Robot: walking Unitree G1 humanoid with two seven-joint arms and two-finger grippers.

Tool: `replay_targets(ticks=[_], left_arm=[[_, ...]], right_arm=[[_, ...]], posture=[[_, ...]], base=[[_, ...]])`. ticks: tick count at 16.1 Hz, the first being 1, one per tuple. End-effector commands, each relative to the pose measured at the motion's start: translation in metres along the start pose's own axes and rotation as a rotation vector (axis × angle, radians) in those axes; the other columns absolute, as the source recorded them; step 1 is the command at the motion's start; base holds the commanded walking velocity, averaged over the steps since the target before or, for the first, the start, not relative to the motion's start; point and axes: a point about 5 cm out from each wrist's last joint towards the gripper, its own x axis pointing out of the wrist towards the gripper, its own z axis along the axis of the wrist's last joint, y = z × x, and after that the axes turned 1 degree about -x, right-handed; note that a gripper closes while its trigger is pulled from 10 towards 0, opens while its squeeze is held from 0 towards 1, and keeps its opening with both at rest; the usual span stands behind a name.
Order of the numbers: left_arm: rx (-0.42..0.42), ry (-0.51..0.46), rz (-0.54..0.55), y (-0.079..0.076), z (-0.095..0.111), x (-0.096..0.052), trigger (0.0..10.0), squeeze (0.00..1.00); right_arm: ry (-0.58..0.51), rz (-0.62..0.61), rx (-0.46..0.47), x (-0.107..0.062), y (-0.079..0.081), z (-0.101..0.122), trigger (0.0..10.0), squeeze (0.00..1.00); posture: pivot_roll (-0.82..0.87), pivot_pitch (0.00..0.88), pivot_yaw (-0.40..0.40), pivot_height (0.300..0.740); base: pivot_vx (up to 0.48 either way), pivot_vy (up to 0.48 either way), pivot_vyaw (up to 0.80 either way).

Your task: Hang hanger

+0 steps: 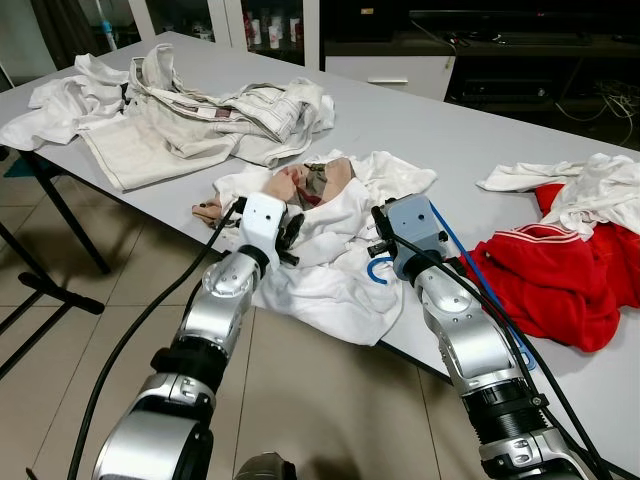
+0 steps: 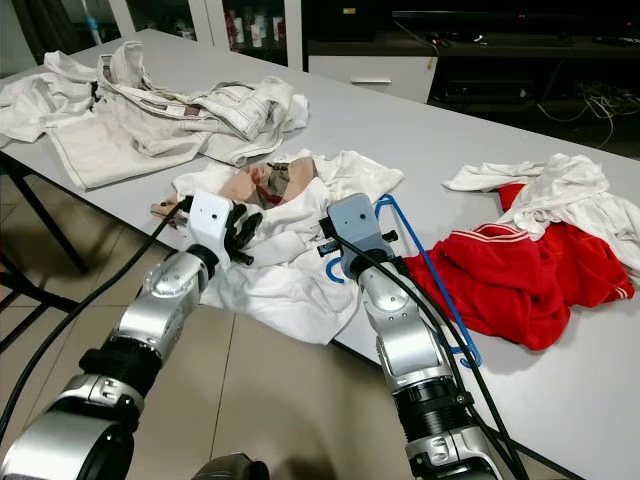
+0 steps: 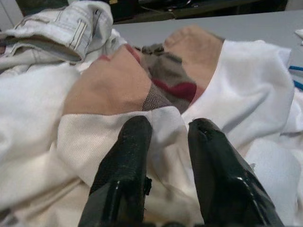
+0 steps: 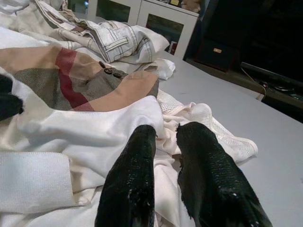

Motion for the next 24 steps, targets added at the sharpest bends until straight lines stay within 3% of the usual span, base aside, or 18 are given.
replay_targets(ticks=[1, 4, 5, 6, 7, 8, 9, 10, 11, 12, 16, 19, 23, 24], left_arm=[[0.000, -0.029, 0.002, 0.000, 0.004, -0.001, 0.0, 0.00], [0.036, -0.113, -0.061, -0.013, 0.012, -0.005, 0.0, 0.00], [0.110, -0.134, -0.118, -0.022, 0.010, -0.009, 0.0, 0.00], [0.188, -0.083, -0.128, -0.026, -0.002, -0.014, 0.0, 0.00], [0.176, -0.069, -0.116, -0.025, -0.005, -0.014, 0.0, 0.00], [0.115, -0.048, -0.001, -0.015, -0.006, -0.013, 4.5, 0.00], [0.098, -0.060, 0.036, -0.011, -0.003, -0.012, 10.0, 0.00], [0.095, -0.087, 0.054, -0.009, 0.002, -0.011, 10.0, 0.86], [0.098, -0.098, 0.063, -0.008, 0.004, -0.011, 10.0, 0.86], [0.090, -0.126, 0.072, -0.007, 0.010, -0.010, 10.0, 1.00], [0.014, -0.141, 0.110, -0.004, 0.017, -0.003, 10.0, 1.00], [0.029, -0.166, 0.052, -0.010, 0.023, 0.001, 10.0, 1.00], [-0.006, -0.094, 0.069, -0.008, 0.020, 0.009, 10.0, 0.98], [-0.015, -0.064, 0.078, -0.006, 0.017, 0.012, 10.0, 0.00]], right_arm=[[0.003, -0.007, 0.010, -0.001, -0.002, 0.000, 10.0, 0.00], [0.005, -0.006, 0.010, -0.001, -0.001, -0.001, 10.0, 0.00], [0.007, -0.007, 0.010, -0.001, -0.002, -0.001, 10.0, 0.00], [0.008, -0.008, 0.010, -0.002, -0.002, -0.001, 10.0, 0.00], [0.009, -0.009, 0.010, -0.002, -0.002, -0.001, 10.0, 0.00], [0.012, -0.010, 0.010, -0.002, -0.002, -0.002, 10.0, 0.00], [0.014, -0.010, 0.011, -0.003, -0.002, -0.003, 10.0, 0.00], [0.015, -0.009, 0.011, -0.003, -0.002, -0.003, 10.0, 0.00], [0.016, -0.008, 0.011, -0.003, -0.002, -0.004, 10.0, 0.00], [0.015, -0.004, 0.010, -0.003, -0.001, -0.003, 10.0, 0.00], [0.009, -0.004, 0.009, -0.002, 0.000, -0.002, 10.0, 0.00], [0.009, -0.004, 0.007, -0.003, 0.000, -0.002, 10.0, 0.00], [0.010, -0.003, 0.007, -0.004, 0.000, -0.002, 10.0, 0.00], [0.011, -0.002, 0.007, -0.005, 0.001, -0.003, 10.0, 0.00]], posture=[[0.01, 0.000, 0.017, 0.723], [0.02, 0.000, 0.014, 0.723], [0.02, 0.000, 0.013, 0.723], [0.02, 0.000, 0.016, 0.723], [0.02, 0.000, 0.016, 0.723], [0.02, 0.000, 0.015, 0.723], [0.02, 0.000, 0.015, 0.723], [0.02, 0.000, 0.013, 0.723], [0.02, 0.000, 0.013, 0.723], [0.02, 0.000, 0.013, 0.723], [0.02, 0.000, 0.017, 0.723], [0.01, 0.000, 0.019, 0.723], [0.00, 0.002, 0.024, 0.723], [0.00, 0.002, 0.024, 0.723]], base=[[0.000, 0.000, 0.00], [0.000, 0.000, 0.00], [0.000, 0.000, 0.00], [0.000, 0.000, 0.00], [0.000, 0.000, 0.00], [0.000, 0.000, 0.00], [0.000, 0.000, 0.00], [0.000, 0.000, 0.00], [0.000, 0.000, 0.00], [0.000, 0.000, 0.00], [0.000, 0.000, 0.00], [0.000, 0.000, 0.00], [0.000, 0.000, 0.00], [0.000, 0.000, 0.00]])
